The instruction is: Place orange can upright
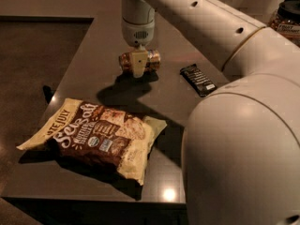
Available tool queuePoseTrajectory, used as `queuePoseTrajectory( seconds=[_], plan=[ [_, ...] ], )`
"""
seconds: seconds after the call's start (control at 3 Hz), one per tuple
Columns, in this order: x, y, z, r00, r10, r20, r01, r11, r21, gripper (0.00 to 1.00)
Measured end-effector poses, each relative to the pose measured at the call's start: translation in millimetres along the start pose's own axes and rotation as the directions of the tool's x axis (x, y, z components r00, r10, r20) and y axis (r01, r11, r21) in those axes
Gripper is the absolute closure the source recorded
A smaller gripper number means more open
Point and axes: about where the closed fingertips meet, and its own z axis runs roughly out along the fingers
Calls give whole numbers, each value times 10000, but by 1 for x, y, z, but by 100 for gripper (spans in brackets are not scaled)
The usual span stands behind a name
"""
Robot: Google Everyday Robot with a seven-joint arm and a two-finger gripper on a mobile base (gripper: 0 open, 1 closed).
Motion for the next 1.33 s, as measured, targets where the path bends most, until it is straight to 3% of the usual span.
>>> queuePoseTrajectory(
  seconds=[0.33, 0.67, 1.0, 1.33],
  plan=[
    [-14, 7, -30, 9898, 458, 1350, -456, 9989, -39, 95],
    [-39, 11, -58, 9097, 1622, 3823, -1496, 9868, -625, 100],
    [-49, 7, -76, 7900, 2740, 5484, -2574, 9601, -1090, 100],
    [-45, 9, -78, 6977, 3459, 6274, -3624, 9258, -1075, 100]
  ],
)
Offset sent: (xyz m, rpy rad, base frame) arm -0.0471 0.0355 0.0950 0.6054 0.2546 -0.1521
